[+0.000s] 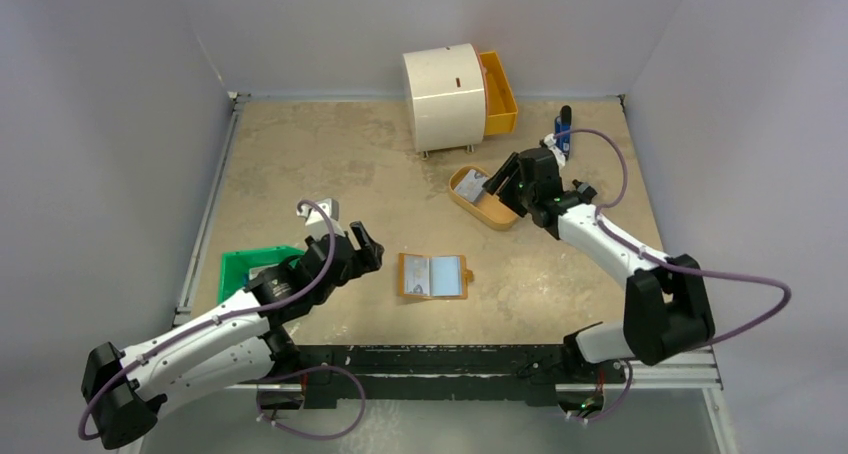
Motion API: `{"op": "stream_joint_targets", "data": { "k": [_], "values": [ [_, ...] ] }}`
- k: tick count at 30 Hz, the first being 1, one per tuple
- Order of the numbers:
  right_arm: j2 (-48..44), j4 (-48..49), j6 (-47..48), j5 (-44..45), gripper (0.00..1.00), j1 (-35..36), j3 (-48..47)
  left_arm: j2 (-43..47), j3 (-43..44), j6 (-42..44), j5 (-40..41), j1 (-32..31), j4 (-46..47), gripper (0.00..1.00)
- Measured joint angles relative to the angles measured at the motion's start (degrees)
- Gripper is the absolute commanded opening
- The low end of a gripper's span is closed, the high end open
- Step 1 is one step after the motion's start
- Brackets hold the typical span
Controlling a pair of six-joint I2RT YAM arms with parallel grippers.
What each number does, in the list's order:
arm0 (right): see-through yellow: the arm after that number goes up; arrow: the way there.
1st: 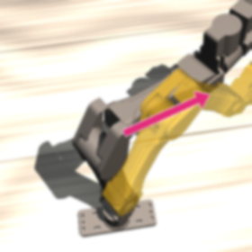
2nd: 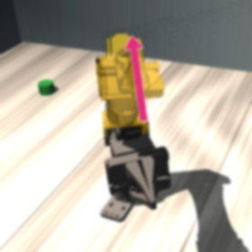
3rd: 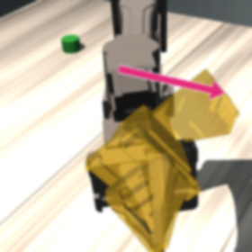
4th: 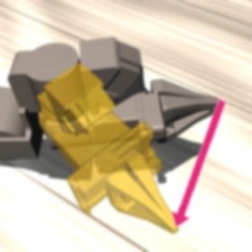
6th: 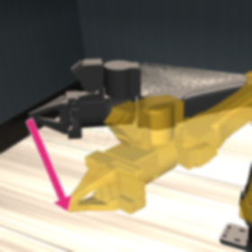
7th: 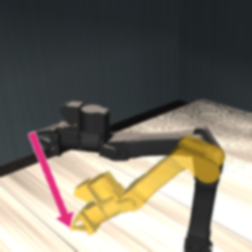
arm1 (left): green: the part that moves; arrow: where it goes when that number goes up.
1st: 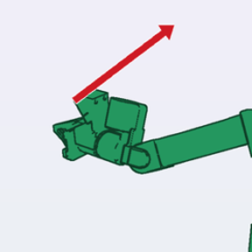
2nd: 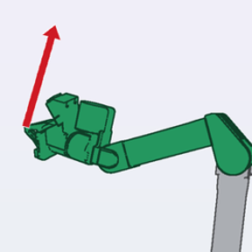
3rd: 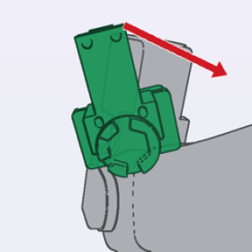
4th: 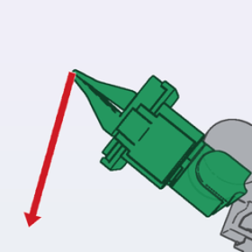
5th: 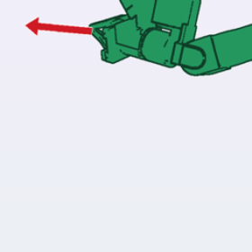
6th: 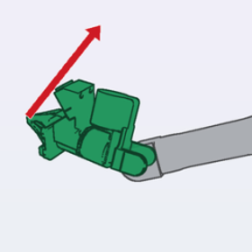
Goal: Put the credit cards into the card holder
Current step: Adjust the card holder at the center of the board, then pick up the credit card from the storage box.
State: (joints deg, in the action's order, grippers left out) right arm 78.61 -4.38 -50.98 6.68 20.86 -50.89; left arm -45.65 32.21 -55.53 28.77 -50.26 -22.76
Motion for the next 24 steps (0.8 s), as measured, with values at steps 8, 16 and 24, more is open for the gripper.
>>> {"op": "stream_joint_targets", "data": {
  "k": [8, 16, 24],
  "values": [
    [9.57, 5.22, -2.84, -0.22, 0.60, 0.07, -5.05, 2.62, -2.73, -1.46, -0.02, 0.00, -1.73, 0.70],
    [17.66, 6.40, -3.96, -0.37, 0.60, 0.07, -7.56, 2.67, -3.13, -2.43, -0.48, 0.00, -2.16, 0.70],
    [21.64, 6.43, -4.83, -0.70, 0.56, -0.57, -8.31, 2.73, -4.61, -3.06, -1.31, 0.00, -2.05, 0.69]
  ]
}}
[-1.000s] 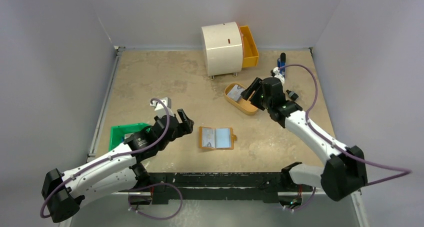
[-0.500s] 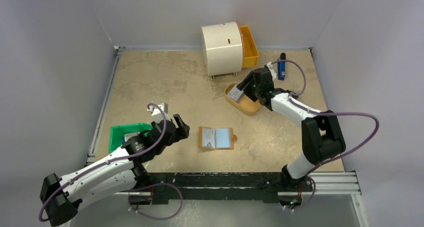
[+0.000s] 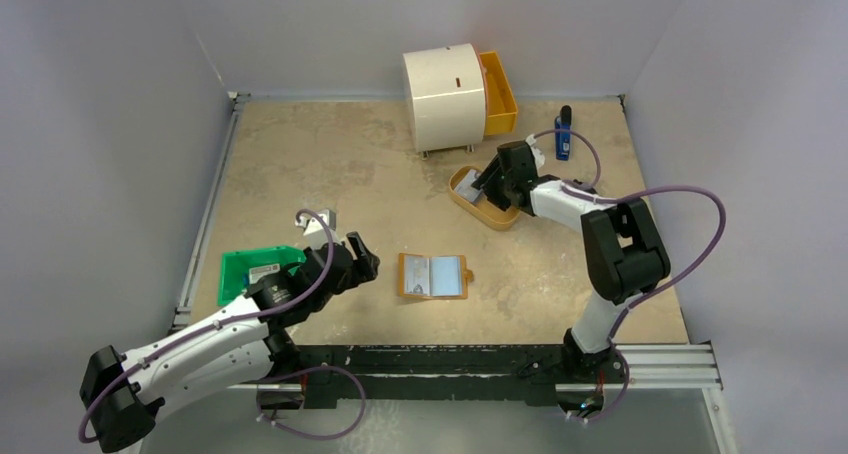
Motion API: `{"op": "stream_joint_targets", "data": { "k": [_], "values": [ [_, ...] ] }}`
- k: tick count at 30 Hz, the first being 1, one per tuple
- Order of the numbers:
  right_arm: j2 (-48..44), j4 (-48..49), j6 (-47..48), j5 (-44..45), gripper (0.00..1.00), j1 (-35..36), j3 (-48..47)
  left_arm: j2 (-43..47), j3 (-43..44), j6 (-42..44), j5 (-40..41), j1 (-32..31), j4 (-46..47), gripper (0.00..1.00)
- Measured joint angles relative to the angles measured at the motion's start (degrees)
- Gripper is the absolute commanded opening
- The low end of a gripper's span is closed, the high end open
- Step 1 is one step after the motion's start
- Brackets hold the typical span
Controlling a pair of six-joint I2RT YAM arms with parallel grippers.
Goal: Put the credit cards into the card holder
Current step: Pick up the credit card from the storage box.
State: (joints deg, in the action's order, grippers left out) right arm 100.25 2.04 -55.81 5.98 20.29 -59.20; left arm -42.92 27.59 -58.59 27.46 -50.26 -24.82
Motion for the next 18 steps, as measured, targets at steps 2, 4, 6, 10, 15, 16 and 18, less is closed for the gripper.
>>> {"op": "stream_joint_targets", "data": {
  "k": [2, 4, 6, 10, 15, 16, 18],
  "values": [
    [0.63, 0.11, -0.28, -0.24, 0.54, -0.20, -0.09, -0.15, -0.20, -0.42, -0.07, 0.00, -0.02, 0.69],
    [1.38, 0.35, -0.55, -0.92, 0.52, -0.48, -0.13, -0.44, -0.22, -0.50, -0.09, 0.00, 0.00, 0.69],
    [1.88, 0.55, -0.68, -1.14, 0.51, -0.52, -0.15, -0.52, -0.22, -0.63, -0.11, 0.00, 0.02, 0.68],
    [2.71, 1.07, -0.81, -1.88, 0.49, -0.81, -0.15, -0.96, -0.24, -0.85, -0.13, 0.00, 0.33, 0.68],
    [2.80, 1.79, -0.79, -2.80, 0.43, -0.85, -0.15, -1.81, -0.44, -0.87, -0.20, 0.00, 0.85, 0.68],
    [2.82, 1.88, -0.79, -2.99, 0.41, -0.87, -0.15, -1.97, -0.50, -0.87, -0.22, 0.00, 1.05, 0.68],
    [2.84, 1.99, -0.79, -3.15, 0.38, -0.87, -0.15, -2.21, -0.59, -0.87, -0.20, 0.00, 1.27, 0.68]
  ]
}}
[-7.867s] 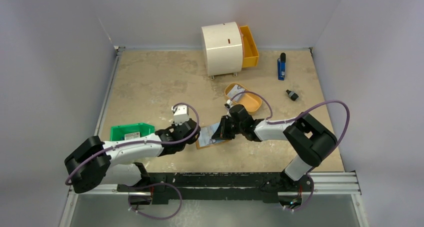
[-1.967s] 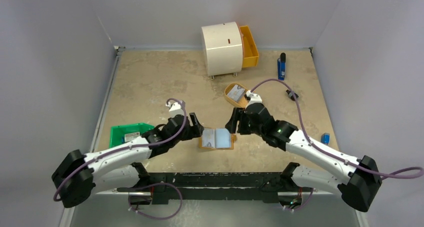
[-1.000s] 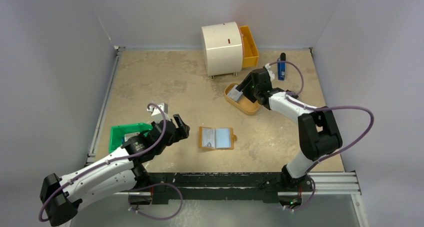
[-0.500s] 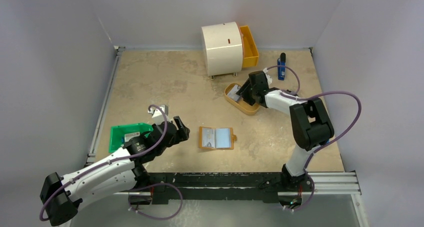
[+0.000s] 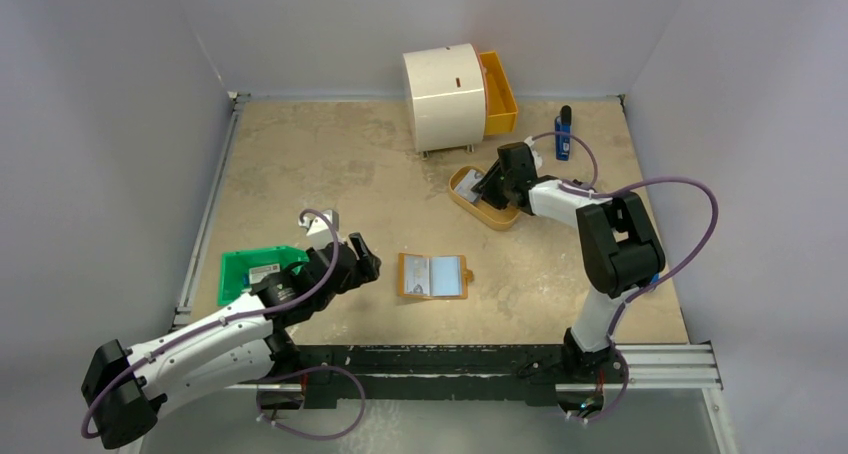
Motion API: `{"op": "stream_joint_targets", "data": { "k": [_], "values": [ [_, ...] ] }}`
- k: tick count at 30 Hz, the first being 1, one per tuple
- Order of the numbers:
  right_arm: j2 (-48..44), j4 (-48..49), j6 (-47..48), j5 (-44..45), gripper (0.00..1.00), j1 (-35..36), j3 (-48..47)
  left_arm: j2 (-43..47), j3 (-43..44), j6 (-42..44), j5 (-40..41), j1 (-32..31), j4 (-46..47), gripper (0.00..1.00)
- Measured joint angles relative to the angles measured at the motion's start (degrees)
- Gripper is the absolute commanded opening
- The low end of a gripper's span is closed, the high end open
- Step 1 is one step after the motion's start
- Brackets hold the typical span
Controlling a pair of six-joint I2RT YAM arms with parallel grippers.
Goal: Put the credit cards into the card holder
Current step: Pick up the credit card from the storage box.
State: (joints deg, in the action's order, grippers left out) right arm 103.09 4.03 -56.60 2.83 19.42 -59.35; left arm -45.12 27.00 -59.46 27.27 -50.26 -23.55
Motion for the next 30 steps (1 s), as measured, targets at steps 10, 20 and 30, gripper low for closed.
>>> {"op": "stream_joint_targets", "data": {
  "k": [10, 20, 30],
  "values": [
    [-0.11, 2.86, -0.02, -1.07, 0.26, -0.46, 1.36, -0.04, -0.26, 0.00, 0.00, 0.00, 0.35, 0.68],
    [-1.95, 3.78, 0.02, -1.09, 0.18, -0.74, 3.48, -0.57, -0.66, 0.00, -0.02, 0.00, 0.39, 0.67],
    [-4.81, 3.65, 0.31, -1.09, 0.05, -0.74, 4.33, -1.20, -0.66, -0.02, -0.07, 0.00, 0.85, 0.67]
  ]
}}
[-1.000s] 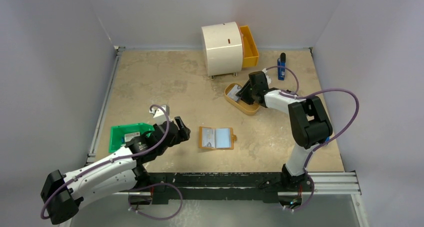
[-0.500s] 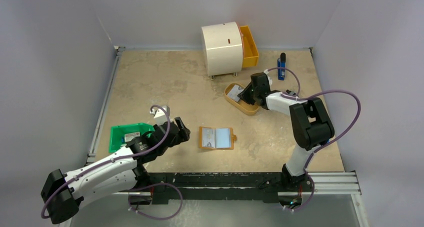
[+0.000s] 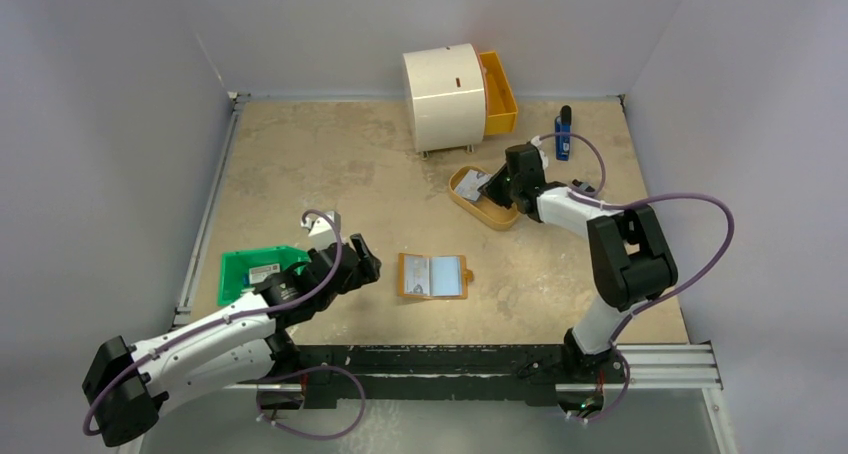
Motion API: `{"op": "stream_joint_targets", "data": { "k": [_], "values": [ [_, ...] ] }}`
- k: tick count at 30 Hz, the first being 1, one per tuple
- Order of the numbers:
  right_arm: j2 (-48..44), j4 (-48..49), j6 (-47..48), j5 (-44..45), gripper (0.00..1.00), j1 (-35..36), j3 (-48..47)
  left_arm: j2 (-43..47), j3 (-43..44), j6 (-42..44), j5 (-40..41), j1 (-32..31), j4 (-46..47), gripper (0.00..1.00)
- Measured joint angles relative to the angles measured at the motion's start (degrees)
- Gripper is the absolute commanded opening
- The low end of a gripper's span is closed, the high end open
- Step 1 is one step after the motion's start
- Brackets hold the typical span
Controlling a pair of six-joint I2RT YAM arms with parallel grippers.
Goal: Put the credit cards into the card holder
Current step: Pick up the credit card from the storage box.
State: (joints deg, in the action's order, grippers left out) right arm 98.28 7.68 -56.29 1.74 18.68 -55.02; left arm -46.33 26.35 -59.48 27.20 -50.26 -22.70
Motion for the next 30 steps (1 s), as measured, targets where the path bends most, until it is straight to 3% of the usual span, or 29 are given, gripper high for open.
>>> {"op": "stream_joint_targets", "data": {
  "k": [5, 20, 30],
  "values": [
    [-1.62, 0.00, 0.31, 0.00, 0.00, 0.00, 0.04, -0.50, 0.00, 0.00, -0.02, 0.00, 0.83, 0.67],
    [-4.37, -1.16, 0.81, -1.31, 0.00, -0.04, 0.02, -1.38, 0.00, 0.02, -0.17, 0.00, 2.01, 0.66],
    [-11.23, -6.32, 0.81, -1.29, 0.00, -0.04, -0.72, -1.31, 0.15, 0.07, 0.33, 0.00, 1.27, 0.64]
  ]
}}
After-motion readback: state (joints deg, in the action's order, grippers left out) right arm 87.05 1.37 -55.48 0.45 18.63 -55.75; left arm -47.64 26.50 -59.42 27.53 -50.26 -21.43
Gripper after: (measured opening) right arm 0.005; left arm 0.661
